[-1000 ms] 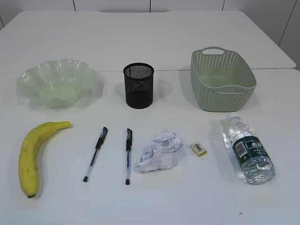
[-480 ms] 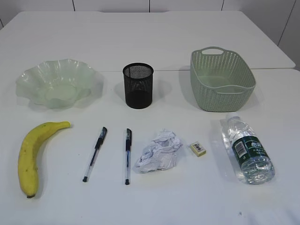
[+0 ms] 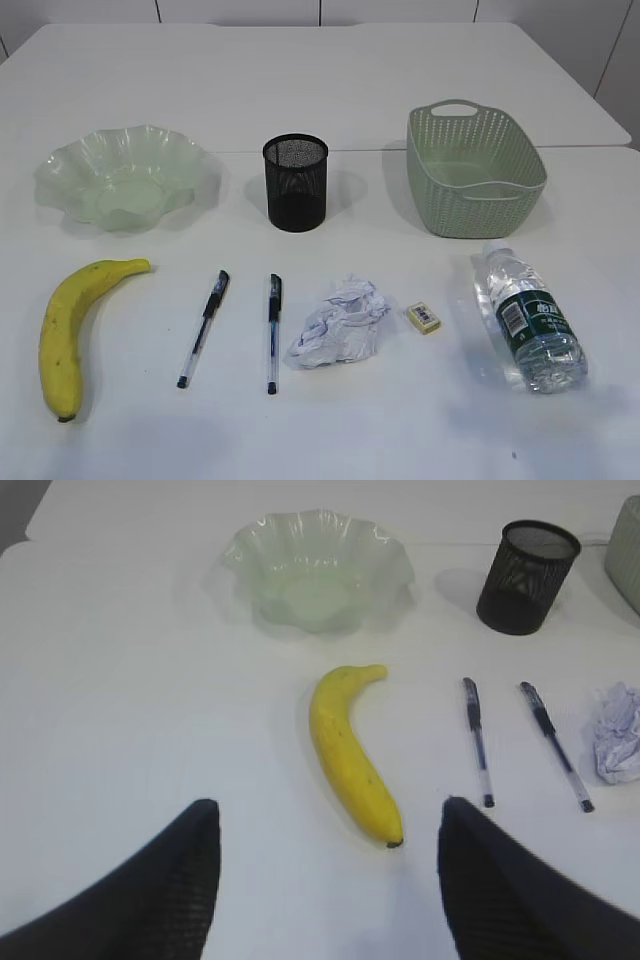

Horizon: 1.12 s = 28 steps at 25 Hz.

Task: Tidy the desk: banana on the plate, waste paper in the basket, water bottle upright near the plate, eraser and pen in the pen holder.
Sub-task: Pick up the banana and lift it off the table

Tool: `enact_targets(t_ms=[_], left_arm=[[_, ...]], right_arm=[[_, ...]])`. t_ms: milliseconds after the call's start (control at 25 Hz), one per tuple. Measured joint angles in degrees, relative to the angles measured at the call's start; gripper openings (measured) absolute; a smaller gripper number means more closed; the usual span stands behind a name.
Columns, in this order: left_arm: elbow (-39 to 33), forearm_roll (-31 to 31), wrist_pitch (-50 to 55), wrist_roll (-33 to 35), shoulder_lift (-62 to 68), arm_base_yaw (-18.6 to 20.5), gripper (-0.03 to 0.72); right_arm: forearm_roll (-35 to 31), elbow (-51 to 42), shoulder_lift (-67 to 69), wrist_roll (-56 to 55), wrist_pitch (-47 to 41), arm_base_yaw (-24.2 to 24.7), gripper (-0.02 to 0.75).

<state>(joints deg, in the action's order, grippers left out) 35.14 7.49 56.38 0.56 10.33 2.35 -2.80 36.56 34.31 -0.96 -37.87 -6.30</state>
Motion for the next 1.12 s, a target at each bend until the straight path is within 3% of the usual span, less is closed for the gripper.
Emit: enact_targets(t_ms=[280,480,720,1120], left_arm=[[4.22,0.65,-4.96,0.0,19.85,-0.37,0.475],[6.93,1.46,-12.28,0.0,29.72,-2.96,0.463],[14.29,1.48,-11.18,-0.56,44.89,-6.34,0.463],[22.8,3.11,-11.15,-2.28,64.16,-6.73,0.422]], right_arm=[[-0.03,3.61,8.09,0.96,0.89,0.0,0.491],[-0.24,4.96,10.6,1.41,0.48,-0.86,0.486],[-0.34,8.72,13.68,1.72,-3.63,-2.82,0.485],[-1.24,9.31,15.71,1.72,-8.01,-2.92,0.485]])
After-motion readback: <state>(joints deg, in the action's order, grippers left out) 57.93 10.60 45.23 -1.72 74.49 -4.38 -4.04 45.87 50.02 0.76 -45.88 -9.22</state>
